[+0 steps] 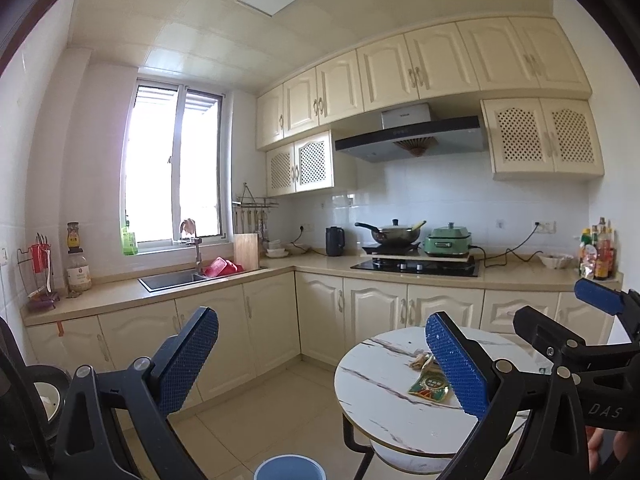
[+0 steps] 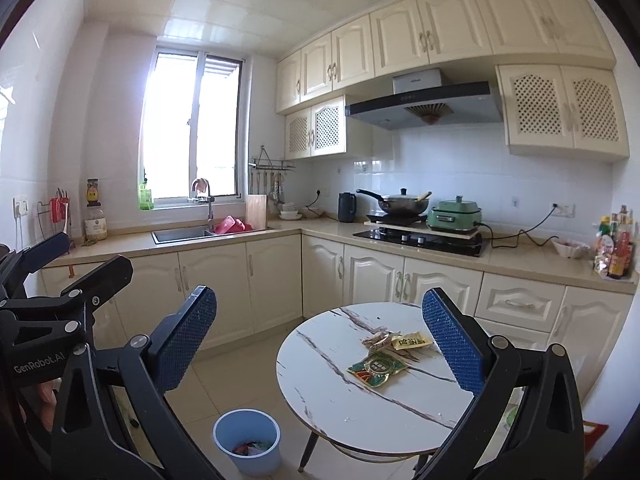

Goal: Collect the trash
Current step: 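Move both tools back toward the table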

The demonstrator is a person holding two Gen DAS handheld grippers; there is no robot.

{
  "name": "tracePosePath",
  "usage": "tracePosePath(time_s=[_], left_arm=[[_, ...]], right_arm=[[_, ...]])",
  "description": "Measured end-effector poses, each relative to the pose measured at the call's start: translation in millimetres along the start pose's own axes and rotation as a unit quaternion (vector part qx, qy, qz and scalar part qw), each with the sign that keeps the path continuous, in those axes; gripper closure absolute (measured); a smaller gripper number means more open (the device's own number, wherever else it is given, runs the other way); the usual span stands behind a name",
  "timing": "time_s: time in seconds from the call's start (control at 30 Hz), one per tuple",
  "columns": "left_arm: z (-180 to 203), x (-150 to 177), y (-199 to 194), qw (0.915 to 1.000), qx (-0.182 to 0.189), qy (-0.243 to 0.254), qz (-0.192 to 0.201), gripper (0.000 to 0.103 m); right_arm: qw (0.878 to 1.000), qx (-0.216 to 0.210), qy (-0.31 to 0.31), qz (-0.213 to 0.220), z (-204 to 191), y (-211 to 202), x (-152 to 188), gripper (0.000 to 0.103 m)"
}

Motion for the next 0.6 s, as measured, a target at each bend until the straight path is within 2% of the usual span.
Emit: tracePosePath(time_s=[0.03, 0.3, 0.47, 0.6], left_arm=[[2.4, -5.4, 2.1, 0.9995, 0.015, 0.008, 0.025, 0.001], [2.2, -26.3, 31.2, 0.9995, 0.024, 0.015, 0.013, 0.001], [4.9, -33.0, 59.4, 0.9992, 0.035, 0.021, -0.005, 0.001], [16.2, -35.2, 93.8, 0.9976, 0.051, 0.033, -0.034, 0.001]], right_arm=[[1.000, 0.002, 0.001, -0.001, 0.5, 0.3, 0.9, 0.000], [1.000, 0.010, 0.009, -0.012, 13.0, 7.9, 5.3, 0.000], [0.999, 0.017, 0.015, -0.026, 25.3, 22.2, 11.7, 0.000], [0.998, 0.024, 0.026, -0.050, 41.9, 43.4, 24.3, 0.000]])
Point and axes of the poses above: each gripper's, at about its wrist camera, not at the fingertips, and y roughly the way its jaws point, z to its right, x to its underside, the point moved 6 cm from there along y, roughly the way its jaws point, and after that the axes turned 12 degrees about -z, right-handed, at the moved point
